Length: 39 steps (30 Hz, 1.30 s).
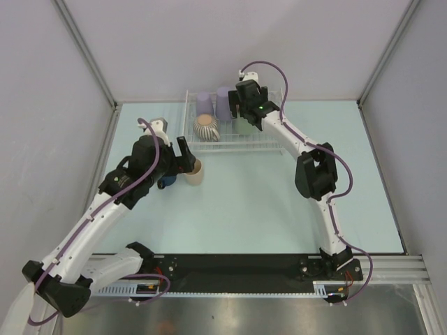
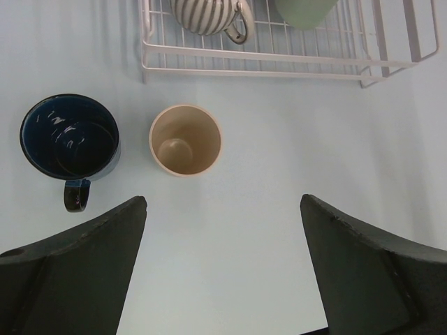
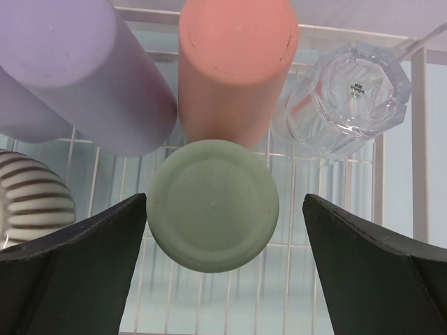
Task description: Unload the cups from the dish rack
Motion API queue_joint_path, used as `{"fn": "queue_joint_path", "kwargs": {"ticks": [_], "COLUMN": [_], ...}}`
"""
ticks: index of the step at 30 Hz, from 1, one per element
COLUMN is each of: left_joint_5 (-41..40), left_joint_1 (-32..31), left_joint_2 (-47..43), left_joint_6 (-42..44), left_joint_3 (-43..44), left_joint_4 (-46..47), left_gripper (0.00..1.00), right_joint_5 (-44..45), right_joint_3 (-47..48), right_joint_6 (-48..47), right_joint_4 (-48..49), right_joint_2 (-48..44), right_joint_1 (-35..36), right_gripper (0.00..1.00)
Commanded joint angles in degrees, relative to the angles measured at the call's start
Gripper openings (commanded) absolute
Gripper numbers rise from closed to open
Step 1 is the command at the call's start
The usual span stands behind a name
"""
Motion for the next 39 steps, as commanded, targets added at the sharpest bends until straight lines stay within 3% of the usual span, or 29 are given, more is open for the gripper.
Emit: {"fn": "queue_joint_path", "kwargs": {"ticks": [1,5,8,9,14,17,18,19,27,30,39], "left_joint_5": [1.2,1.2,1.3,1.4,1.5,1.4,1.4,1.4,1.3,0.6,1.8], "left_joint_1": [-0.5,-0.6,-0.7,-0.6,-0.8,-0.9,-0.9,-0.9,-0.9,-0.9,-0.9], "left_joint_2": [0.3,0.7,1.2,1.3,1.4,1.4,1.3,1.3,0.8,0.7,1.1], "left_joint_6": [-0.5,-0.6,-0.6,-0.6,-0.6,-0.6,-0.7,-0.7,-0.7,-1.0,-3.6], "left_joint_3": [0.6,0.6,0.7,0.8,1.1,1.0,0.9,0.9,0.6,0.6,0.5], "left_joint_4": [1.5,1.5,1.5,1.6,1.6,1.6,1.6,1.6,1.6,1.5,3.8], "left_gripper": [0.97,0.97,0.97,0.97,0.97,0.97,0.97,0.97,0.97,0.92,0.95], "right_joint_5": [-0.6,-1.1,-1.8,-1.9,-2.4,-2.3,-2.4,-2.2,-1.1,-0.2,-0.4], "right_joint_3": [3.7,3.7,3.2,3.2,2.4,2.1,2.1,2.1,0.7,1.3,1.5], "right_joint_6": [0.3,0.6,0.4,0.3,0.4,0.1,0.2,0.2,-0.4,-0.5,-0.9], "right_joint_4": [1.7,2.1,2.7,2.8,2.7,2.5,2.1,2.0,2.2,2.1,-1.6], "right_joint_2": [0.9,1.5,1.5,1.5,1.4,1.2,1.2,1.1,-1.0,-3.9,-13.1], "right_joint_1": [-0.3,-0.7,-0.7,-0.7,-0.6,-0.5,-0.4,-0.4,0.4,1.2,2.8], "right_gripper": [1.0,0.99,0.85,0.73,0.48,0.23,0.03,0.0,0.0,0.0,0.0]}}
